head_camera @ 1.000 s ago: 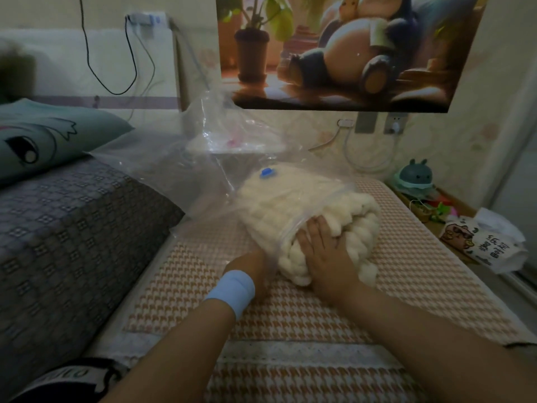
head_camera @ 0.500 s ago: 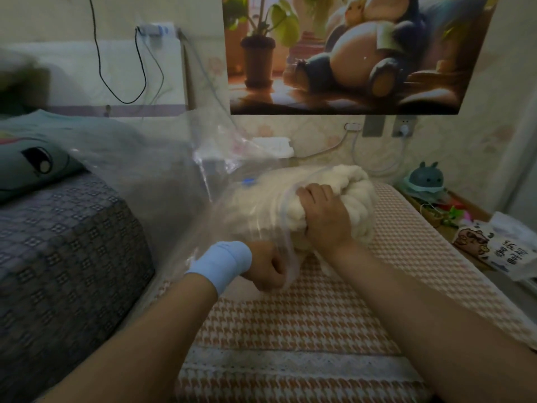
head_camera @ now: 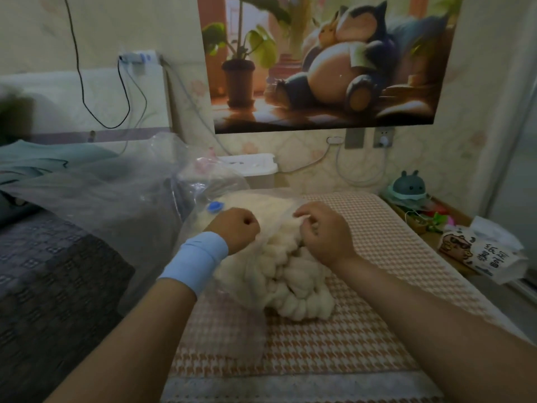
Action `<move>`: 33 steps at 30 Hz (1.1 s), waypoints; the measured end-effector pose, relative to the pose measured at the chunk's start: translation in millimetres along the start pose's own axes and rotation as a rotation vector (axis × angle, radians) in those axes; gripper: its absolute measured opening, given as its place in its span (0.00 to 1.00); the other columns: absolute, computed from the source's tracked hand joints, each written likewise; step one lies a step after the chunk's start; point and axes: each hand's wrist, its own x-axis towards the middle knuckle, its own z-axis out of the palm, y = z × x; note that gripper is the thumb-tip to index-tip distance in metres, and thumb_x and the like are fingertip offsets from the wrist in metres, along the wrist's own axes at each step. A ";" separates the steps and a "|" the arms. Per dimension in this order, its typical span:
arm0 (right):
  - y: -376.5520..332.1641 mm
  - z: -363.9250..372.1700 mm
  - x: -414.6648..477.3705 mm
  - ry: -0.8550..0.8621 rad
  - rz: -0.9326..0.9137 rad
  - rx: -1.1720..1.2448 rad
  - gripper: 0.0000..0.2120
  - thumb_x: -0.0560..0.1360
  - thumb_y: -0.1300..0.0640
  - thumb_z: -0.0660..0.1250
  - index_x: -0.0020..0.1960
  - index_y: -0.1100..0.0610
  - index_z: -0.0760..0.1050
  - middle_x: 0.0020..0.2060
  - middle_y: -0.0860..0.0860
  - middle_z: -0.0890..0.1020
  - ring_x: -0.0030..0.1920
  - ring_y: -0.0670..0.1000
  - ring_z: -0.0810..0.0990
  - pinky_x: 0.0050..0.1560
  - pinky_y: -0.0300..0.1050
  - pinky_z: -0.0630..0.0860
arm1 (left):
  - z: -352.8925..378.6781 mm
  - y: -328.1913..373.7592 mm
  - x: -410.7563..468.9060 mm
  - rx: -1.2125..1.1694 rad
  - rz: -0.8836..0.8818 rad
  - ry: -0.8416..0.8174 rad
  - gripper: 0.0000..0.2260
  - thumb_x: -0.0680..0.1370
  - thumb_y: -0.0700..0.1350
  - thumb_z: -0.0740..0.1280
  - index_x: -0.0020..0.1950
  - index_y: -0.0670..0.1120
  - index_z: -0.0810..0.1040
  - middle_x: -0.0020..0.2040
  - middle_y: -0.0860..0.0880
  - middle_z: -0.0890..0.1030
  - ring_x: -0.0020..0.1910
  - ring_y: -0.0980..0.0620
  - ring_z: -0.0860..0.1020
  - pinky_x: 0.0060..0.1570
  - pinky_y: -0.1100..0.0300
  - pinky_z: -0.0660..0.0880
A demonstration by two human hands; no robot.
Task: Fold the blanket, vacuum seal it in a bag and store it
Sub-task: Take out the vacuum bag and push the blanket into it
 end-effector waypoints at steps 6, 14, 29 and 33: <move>50.2 -5.1 25.0 -0.210 0.683 -0.056 0.29 0.70 0.46 0.63 0.71 0.48 0.71 0.69 0.53 0.72 0.68 0.56 0.71 0.67 0.54 0.69 | 43.5 5.0 48.0 0.173 0.053 -0.142 0.33 0.78 0.60 0.62 0.78 0.54 0.51 0.79 0.46 0.49 0.77 0.44 0.51 0.74 0.50 0.51; 70.0 15.2 51.7 -0.549 0.743 0.395 0.05 0.70 0.55 0.73 0.41 0.55 0.86 0.43 0.52 0.87 0.46 0.52 0.84 0.54 0.46 0.78 | 14.4 29.0 94.2 0.380 -0.071 -0.330 0.25 0.78 0.66 0.56 0.54 0.51 0.84 0.62 0.46 0.79 0.55 0.45 0.77 0.63 0.53 0.70; 110.6 58.8 60.5 -0.538 1.325 0.733 0.25 0.75 0.42 0.70 0.61 0.61 0.78 0.57 0.58 0.83 0.59 0.59 0.81 0.62 0.53 0.76 | 38.9 -16.3 86.0 0.155 0.105 -0.282 0.31 0.73 0.59 0.70 0.73 0.56 0.65 0.73 0.51 0.62 0.72 0.51 0.63 0.73 0.56 0.59; 98.7 53.1 68.9 -0.497 1.244 0.672 0.12 0.76 0.55 0.72 0.54 0.63 0.80 0.51 0.57 0.83 0.49 0.56 0.82 0.51 0.50 0.79 | 40.4 -22.6 78.2 0.041 0.114 -0.224 0.30 0.71 0.57 0.73 0.71 0.56 0.68 0.70 0.53 0.64 0.67 0.54 0.67 0.66 0.63 0.61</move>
